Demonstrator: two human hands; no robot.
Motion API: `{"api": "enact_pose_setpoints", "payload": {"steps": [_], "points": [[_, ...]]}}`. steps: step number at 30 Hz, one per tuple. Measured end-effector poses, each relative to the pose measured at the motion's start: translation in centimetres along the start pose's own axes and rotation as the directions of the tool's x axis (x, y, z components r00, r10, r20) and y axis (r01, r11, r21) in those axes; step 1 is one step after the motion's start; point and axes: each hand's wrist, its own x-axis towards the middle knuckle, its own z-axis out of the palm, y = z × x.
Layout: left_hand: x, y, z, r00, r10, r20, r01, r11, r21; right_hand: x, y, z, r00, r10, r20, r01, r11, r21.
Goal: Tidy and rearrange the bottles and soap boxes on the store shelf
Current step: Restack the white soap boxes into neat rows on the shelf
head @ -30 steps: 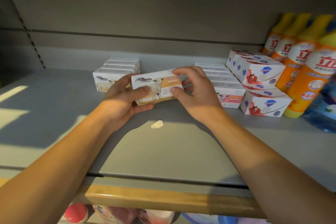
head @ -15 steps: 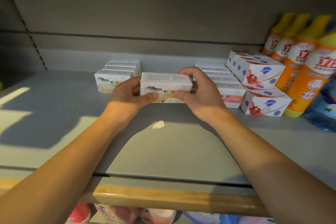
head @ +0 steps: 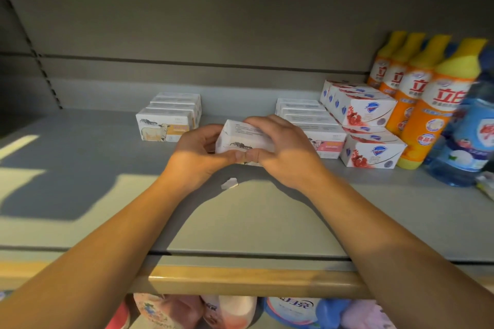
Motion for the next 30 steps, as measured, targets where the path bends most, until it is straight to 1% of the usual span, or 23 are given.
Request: {"api": "enact_pose_setpoints", "payload": {"steps": [4,6,8,10,12,14,16,20,26,30], "points": [[0.1,-0.5,-0.5,1.000,-0.026,0.002,0.026,0.994,0.104,-0.5,0.9,-1.6,0.999,0.044,-0.021,-0.045,0.996,-0.073],[0.3,-1.1,-0.8,0.997,-0.059,-0.049,0.069,0.966,0.250,-1.5,2.2,-3.3,0.994,0.092,-0.055,-0.098,0.989,-0.113],[0.4,-1.6,-0.9,0.993,-0.089,-0.077,0.114,0.876,0.468,-2.6,3.7,-5.2,0.987,0.138,-0.080,-0.150,0.974,-0.168],[0.6,-2.0,-0.8,0.993,-0.104,-0.060,0.119,0.761,0.638,-3.6,5.0,-6.7,0.982,0.176,-0.069,-0.187,0.954,-0.235],[0.9,-2.3,-0.7,0.994,-0.111,-0.005,0.077,0.655,0.752,-4.1,5.8,-7.7,0.980,0.193,-0.037,-0.195,0.928,-0.318],[1.0,-2.5,-0.7,0.986,-0.163,0.045,0.056,0.565,0.823,-4.2,6.2,-7.9,0.980,0.198,-0.014,-0.189,0.908,-0.373],[1.0,-2.5,-0.7,0.971,-0.228,0.067,0.062,0.514,0.856,-4.1,6.4,-7.6,0.982,0.189,0.006,-0.171,0.898,-0.405],[1.0,-2.5,-0.8,0.964,-0.258,0.062,0.081,0.509,0.857,-3.6,6.9,-6.3,0.982,0.182,0.053,-0.135,0.866,-0.481],[1.3,-2.9,-0.8,0.966,-0.252,0.059,0.079,0.506,0.859,-3.8,7.6,-4.8,0.989,0.148,-0.027,-0.140,0.843,-0.519],[1.4,-2.9,-0.8,0.963,-0.264,0.054,0.090,0.505,0.858,-3.7,7.9,-4.3,0.988,0.155,-0.017,-0.143,0.861,-0.487]]}}
